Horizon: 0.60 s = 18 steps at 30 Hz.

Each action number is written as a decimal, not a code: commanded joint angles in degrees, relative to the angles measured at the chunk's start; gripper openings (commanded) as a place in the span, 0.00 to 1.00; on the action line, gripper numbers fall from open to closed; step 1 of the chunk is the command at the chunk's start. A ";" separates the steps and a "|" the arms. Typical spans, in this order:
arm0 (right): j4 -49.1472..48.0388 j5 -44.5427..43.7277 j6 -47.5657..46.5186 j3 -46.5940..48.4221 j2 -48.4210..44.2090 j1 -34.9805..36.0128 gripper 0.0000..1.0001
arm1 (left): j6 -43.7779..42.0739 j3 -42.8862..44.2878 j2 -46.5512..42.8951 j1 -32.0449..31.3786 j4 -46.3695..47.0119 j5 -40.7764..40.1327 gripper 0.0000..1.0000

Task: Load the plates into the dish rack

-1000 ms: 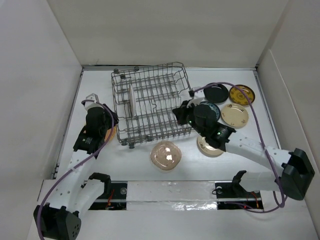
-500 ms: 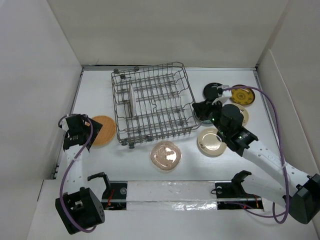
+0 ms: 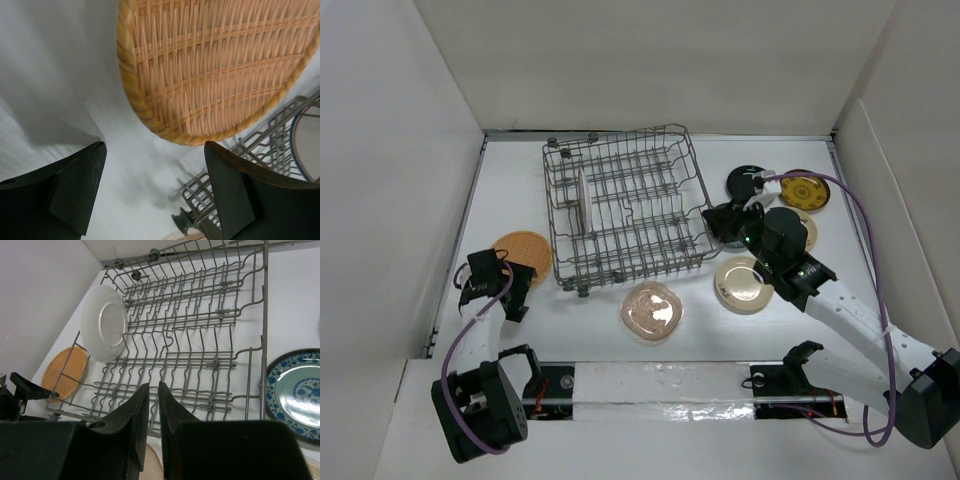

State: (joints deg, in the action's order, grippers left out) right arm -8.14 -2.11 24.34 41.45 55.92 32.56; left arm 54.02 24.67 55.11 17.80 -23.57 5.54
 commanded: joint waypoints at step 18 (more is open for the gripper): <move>-1.44 1.58 0.10 0.12 0.24 -0.48 0.19 | 17.09 -21.14 0.52 3.99 40.78 -4.13 0.32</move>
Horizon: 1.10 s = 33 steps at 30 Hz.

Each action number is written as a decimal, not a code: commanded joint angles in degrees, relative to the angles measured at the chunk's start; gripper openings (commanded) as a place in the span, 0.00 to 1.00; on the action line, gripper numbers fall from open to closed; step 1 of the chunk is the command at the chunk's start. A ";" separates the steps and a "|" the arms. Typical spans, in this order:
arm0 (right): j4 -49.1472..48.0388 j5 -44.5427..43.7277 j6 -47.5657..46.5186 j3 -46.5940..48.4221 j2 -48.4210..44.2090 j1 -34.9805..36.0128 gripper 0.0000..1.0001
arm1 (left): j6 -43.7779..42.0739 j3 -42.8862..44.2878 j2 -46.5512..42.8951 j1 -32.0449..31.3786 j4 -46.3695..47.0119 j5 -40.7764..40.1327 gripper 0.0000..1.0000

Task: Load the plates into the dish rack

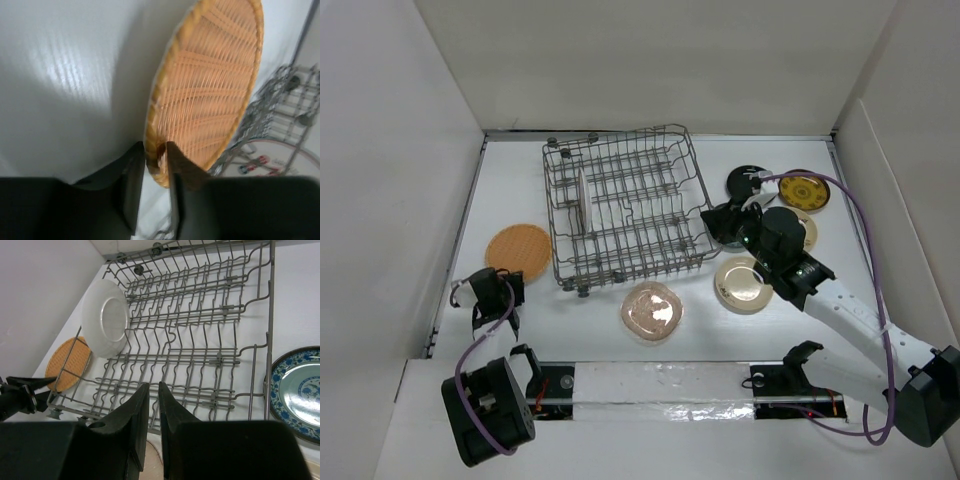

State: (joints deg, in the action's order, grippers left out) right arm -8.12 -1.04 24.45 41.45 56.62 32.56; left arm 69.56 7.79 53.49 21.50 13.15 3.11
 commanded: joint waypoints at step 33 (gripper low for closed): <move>-3.22 0.60 -0.72 0.82 0.77 1.81 0.57 | -30.53 36.14 -15.18 -10.41 -1.56 -3.78 0.00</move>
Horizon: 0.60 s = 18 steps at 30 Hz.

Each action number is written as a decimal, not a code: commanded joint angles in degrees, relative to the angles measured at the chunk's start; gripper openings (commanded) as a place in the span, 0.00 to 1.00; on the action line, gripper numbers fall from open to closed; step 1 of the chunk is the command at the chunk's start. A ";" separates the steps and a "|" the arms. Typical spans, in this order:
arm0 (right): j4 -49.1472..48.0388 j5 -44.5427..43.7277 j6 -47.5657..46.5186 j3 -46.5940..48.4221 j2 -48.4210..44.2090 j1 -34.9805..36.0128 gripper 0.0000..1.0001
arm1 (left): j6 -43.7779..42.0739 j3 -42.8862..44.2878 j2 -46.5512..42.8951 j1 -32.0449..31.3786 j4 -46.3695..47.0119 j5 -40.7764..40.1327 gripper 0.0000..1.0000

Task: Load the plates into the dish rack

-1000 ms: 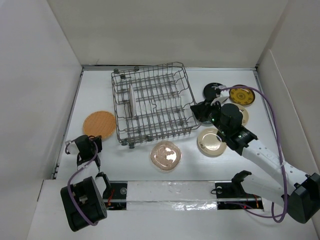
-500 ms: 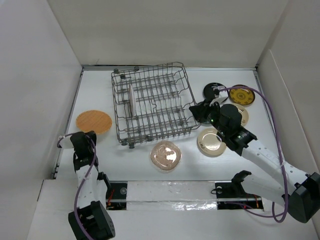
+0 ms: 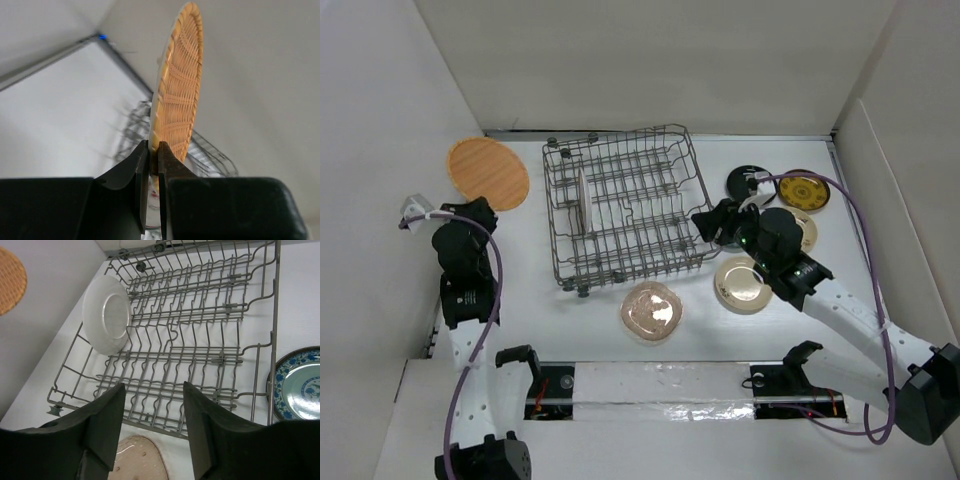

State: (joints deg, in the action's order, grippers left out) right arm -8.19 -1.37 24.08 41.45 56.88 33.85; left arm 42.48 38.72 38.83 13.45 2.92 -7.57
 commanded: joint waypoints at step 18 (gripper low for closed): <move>-20.99 23.16 3.79 9.96 10.52 1.57 0.94 | 5.43 -8.05 0.81 -11.86 36.99 56.96 0.00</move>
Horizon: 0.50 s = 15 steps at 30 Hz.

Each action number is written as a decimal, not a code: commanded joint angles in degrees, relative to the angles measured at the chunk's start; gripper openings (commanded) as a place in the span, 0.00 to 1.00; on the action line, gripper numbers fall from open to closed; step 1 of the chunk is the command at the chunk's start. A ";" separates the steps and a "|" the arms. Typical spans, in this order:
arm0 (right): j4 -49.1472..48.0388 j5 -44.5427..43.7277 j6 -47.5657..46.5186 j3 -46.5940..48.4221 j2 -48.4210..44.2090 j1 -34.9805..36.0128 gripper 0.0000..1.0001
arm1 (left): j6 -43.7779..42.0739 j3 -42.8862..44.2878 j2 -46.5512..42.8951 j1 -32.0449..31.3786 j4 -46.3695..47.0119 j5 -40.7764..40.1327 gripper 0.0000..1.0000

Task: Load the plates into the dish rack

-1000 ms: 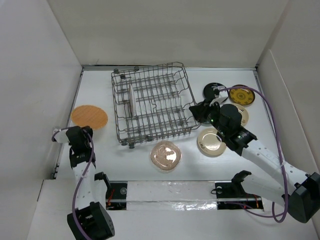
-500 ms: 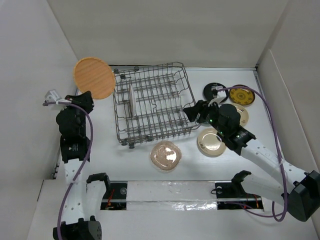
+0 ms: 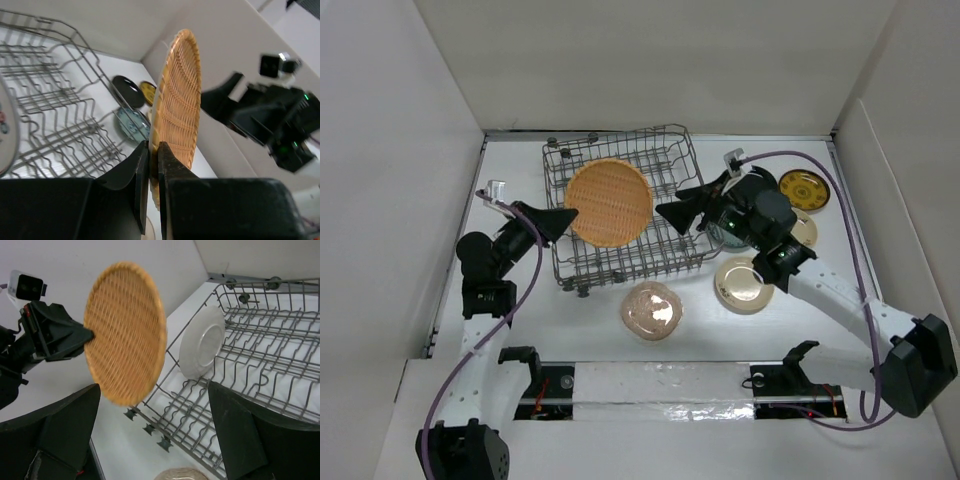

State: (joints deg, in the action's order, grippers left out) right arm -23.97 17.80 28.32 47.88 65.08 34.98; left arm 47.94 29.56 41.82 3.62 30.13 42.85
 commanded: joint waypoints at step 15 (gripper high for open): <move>-8.03 20.51 0.16 9.06 13.93 2.55 0.20 | -9.45 3.13 0.54 -13.11 3.80 6.72 0.00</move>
State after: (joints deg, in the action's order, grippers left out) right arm -29.98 35.14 29.61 53.25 77.14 36.16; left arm 40.23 30.00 43.20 -8.10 29.80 47.70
